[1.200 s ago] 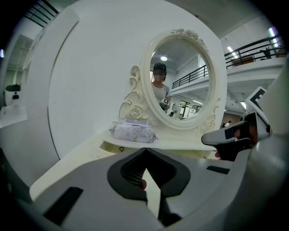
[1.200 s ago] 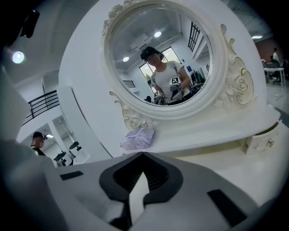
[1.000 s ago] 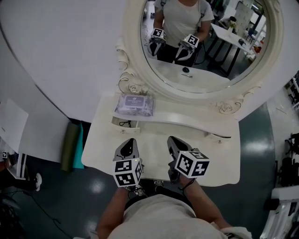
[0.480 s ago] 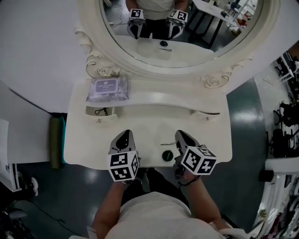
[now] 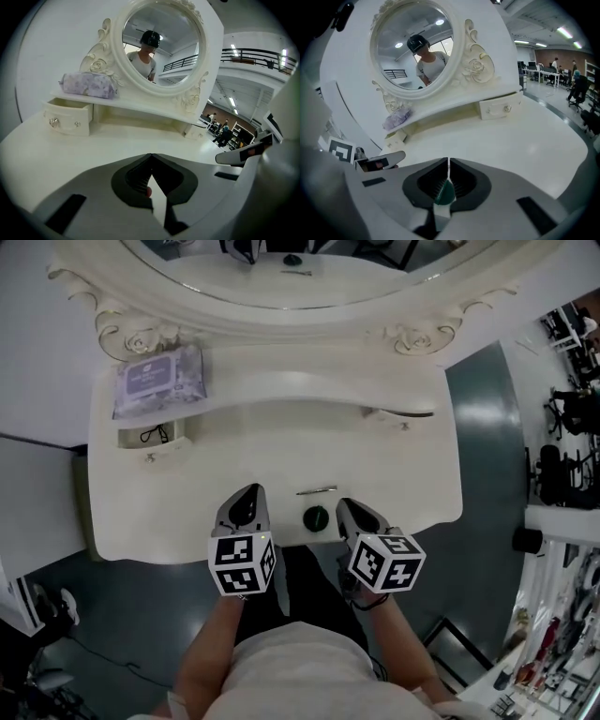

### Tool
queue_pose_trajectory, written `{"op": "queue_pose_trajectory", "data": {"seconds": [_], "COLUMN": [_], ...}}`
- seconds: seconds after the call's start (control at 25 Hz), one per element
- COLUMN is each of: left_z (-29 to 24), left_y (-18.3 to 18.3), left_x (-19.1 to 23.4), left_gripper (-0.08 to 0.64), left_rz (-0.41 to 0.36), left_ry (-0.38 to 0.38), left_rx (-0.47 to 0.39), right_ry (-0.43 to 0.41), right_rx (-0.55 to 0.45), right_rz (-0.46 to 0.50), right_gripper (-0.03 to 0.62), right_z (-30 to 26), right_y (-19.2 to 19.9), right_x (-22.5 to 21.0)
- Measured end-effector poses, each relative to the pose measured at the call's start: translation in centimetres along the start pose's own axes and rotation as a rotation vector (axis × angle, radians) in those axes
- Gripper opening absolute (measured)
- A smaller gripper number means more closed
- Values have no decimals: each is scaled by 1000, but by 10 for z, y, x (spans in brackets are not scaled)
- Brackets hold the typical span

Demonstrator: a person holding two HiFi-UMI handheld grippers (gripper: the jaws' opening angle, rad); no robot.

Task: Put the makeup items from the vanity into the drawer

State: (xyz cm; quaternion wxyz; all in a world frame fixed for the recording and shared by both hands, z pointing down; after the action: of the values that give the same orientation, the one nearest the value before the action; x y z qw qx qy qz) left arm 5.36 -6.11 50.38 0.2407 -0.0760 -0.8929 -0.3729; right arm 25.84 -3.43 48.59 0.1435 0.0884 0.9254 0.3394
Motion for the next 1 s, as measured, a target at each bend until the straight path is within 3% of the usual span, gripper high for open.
{"op": "queue_pose_trajectory", "data": {"seconds": [0.16,0.4,0.84,1.0], "left_z": [-6,-7,-3,-1], "left_y": [12,15,20,18], "left_x": [4,9,26,32], "left_gripper": [5,5,5,5], "left_rz": [-7,-16,-20,-9], "left_ry": [-4,7,17,15], "left_rx": [34,43,51,45], "right_ry": [-25,-28,4,44], "right_rx": [46,80,165,183], "right_rz": [-19,-1,41,67], "right_gripper": [25,81,80,44], "right_z": [-8,-15,-30,-32], "right_y": [22,37,56,58], "right_x": [10,23,36,35]}}
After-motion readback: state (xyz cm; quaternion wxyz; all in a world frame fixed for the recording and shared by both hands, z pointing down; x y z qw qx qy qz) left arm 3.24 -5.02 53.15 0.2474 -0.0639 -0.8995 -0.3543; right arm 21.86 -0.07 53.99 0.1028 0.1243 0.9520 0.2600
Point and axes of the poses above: the fingertips, and each gripper's own axes: z backward along the fingers, x to its left, y out of its underside, the point moved 6 cm from there along z, backward along the fingers, and after that the axes turned 14 degrees about z, right-handed, at the moved point
